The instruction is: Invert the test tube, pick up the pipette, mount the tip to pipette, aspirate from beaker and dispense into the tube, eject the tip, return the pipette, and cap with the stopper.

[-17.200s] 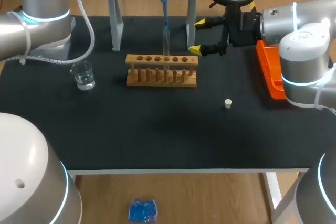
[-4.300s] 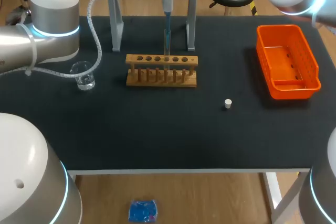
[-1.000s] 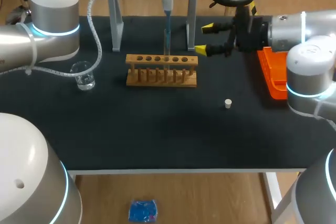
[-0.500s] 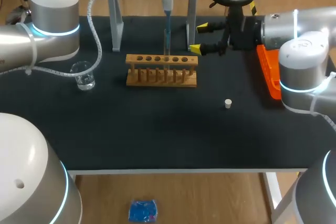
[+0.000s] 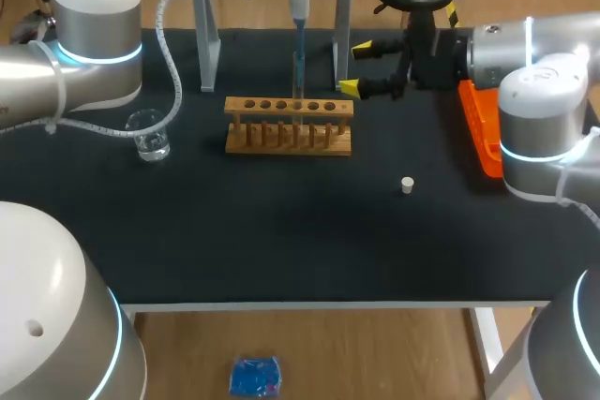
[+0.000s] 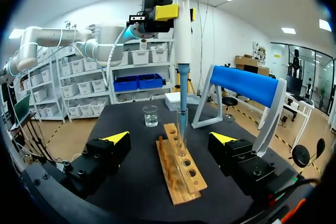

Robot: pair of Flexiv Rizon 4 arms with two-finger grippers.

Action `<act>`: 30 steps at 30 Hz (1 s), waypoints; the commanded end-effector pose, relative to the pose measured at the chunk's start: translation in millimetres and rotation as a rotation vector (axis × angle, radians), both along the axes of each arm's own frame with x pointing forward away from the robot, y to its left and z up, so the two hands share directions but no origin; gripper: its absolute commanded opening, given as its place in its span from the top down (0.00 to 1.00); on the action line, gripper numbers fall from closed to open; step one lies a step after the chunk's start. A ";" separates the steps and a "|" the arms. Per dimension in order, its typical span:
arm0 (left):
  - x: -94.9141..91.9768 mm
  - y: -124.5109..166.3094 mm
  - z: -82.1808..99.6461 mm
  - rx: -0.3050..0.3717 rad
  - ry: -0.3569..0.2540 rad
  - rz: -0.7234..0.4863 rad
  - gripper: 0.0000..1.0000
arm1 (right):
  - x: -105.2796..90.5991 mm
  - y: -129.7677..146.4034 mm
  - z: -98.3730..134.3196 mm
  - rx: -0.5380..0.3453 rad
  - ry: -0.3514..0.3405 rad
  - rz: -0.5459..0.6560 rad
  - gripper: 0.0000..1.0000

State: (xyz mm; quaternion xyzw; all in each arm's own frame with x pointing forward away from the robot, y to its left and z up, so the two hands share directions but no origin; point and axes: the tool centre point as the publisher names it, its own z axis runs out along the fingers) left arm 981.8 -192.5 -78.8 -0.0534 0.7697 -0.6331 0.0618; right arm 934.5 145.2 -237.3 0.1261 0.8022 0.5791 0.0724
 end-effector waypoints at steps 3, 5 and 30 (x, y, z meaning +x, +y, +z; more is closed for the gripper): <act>-0.3 0.0 0.7 0.001 0.000 0.001 1.00 | 0.2 0.1 -0.5 0.001 -0.001 0.000 0.00; -1.0 0.2 1.9 0.002 -0.003 0.007 1.00 | 0.2 0.1 -0.5 0.001 -0.001 0.000 0.00; -8.6 -3.5 23.8 0.029 -0.050 0.004 1.00 | 0.2 0.1 -0.5 0.001 -0.001 0.000 0.00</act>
